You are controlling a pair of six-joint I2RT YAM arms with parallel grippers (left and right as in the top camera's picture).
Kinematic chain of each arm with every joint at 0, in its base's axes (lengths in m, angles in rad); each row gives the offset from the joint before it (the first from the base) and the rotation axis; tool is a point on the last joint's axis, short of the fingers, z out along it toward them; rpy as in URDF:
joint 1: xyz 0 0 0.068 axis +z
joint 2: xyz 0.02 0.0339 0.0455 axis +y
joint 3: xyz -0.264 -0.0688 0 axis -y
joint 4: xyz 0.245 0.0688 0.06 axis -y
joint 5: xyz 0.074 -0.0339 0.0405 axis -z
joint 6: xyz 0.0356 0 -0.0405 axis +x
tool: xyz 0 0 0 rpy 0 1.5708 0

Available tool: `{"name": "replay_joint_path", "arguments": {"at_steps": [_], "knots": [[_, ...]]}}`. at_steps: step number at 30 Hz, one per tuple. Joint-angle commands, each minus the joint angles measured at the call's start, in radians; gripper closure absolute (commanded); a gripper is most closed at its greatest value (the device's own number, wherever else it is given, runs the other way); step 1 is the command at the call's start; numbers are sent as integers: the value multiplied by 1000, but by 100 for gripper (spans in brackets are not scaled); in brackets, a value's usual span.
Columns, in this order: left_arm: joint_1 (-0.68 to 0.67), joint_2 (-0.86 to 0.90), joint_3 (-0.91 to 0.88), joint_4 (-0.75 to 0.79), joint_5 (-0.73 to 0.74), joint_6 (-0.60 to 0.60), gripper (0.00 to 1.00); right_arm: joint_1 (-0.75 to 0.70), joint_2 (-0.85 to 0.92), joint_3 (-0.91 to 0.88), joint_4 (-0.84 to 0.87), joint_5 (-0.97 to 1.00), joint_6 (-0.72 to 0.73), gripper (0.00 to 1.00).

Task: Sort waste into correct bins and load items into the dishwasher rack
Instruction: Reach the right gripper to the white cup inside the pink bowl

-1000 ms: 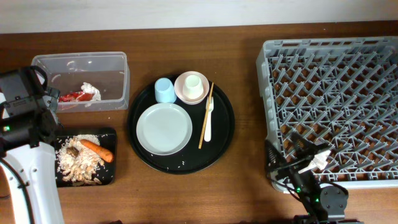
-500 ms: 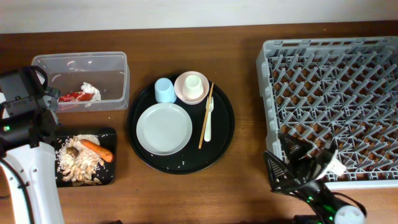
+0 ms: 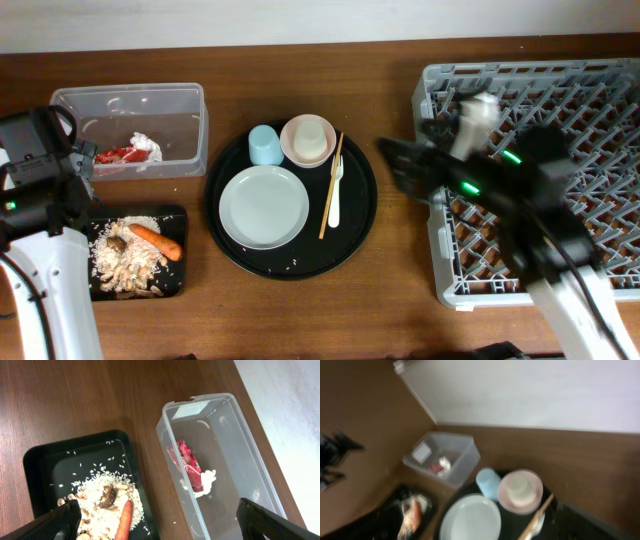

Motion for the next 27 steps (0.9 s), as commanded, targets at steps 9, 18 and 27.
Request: {"name": "replay_joint_path", "arguments": {"at_steps": [9, 18, 27], "knots": [[4, 3, -3, -1, -1, -10, 1, 265, 698, 469, -72, 476, -121, 1], [4, 3, -3, -1, -1, -10, 1, 273, 877, 469, -18, 472, -121, 1], [4, 3, -3, -1, -1, -10, 1, 293, 961, 469, 36, 476, -120, 1]]}}
